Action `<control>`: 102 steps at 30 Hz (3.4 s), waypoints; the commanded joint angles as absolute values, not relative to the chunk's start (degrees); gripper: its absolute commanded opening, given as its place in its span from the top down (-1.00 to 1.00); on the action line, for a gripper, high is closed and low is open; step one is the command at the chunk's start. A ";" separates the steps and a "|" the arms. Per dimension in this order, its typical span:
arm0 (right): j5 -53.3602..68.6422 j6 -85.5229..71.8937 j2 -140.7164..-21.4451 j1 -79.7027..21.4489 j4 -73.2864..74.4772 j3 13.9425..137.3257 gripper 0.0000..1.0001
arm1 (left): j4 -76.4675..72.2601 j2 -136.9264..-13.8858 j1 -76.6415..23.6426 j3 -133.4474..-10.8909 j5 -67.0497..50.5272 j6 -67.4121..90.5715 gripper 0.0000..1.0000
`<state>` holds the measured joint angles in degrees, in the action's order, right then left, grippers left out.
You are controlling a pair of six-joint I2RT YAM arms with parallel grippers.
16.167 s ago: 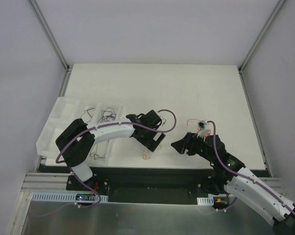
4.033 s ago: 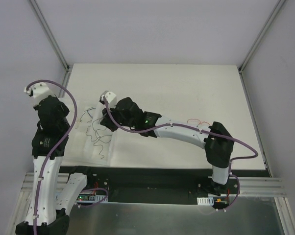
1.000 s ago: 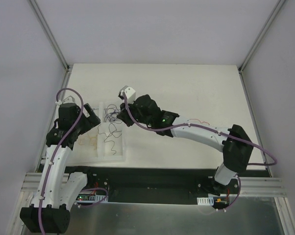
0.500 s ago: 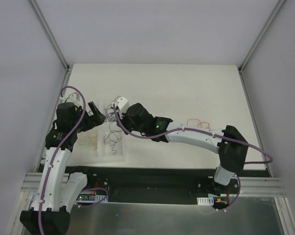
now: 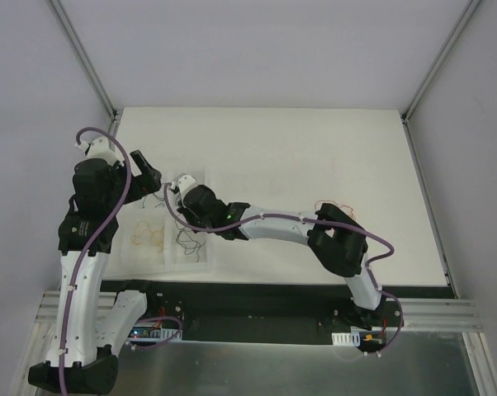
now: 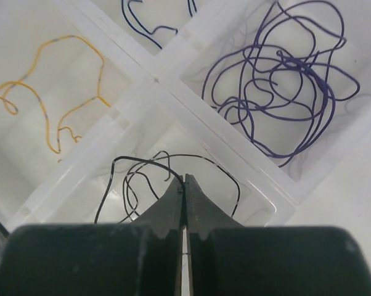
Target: Untangle the cables
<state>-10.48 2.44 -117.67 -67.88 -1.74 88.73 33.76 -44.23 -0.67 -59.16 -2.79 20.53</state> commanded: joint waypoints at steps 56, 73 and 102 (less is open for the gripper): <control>-8.11 -7.73 -71.02 -26.78 12.83 40.43 1.00 | 4.39 -88.50 -29.18 -68.73 -55.55 34.45 -0.69; 12.92 -17.75 -45.80 -37.44 8.44 38.05 1.00 | 3.09 -90.09 -36.64 -69.70 -58.62 26.38 -0.57; 26.45 -32.70 -40.43 -36.83 -4.22 49.22 1.00 | -28.37 -71.63 -47.28 -42.90 -34.38 6.06 -0.77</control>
<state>24.64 -31.92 -41.89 -36.95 -1.43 46.09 -19.73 -74.41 -47.05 -45.71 -39.68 9.13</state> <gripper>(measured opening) 0.010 0.881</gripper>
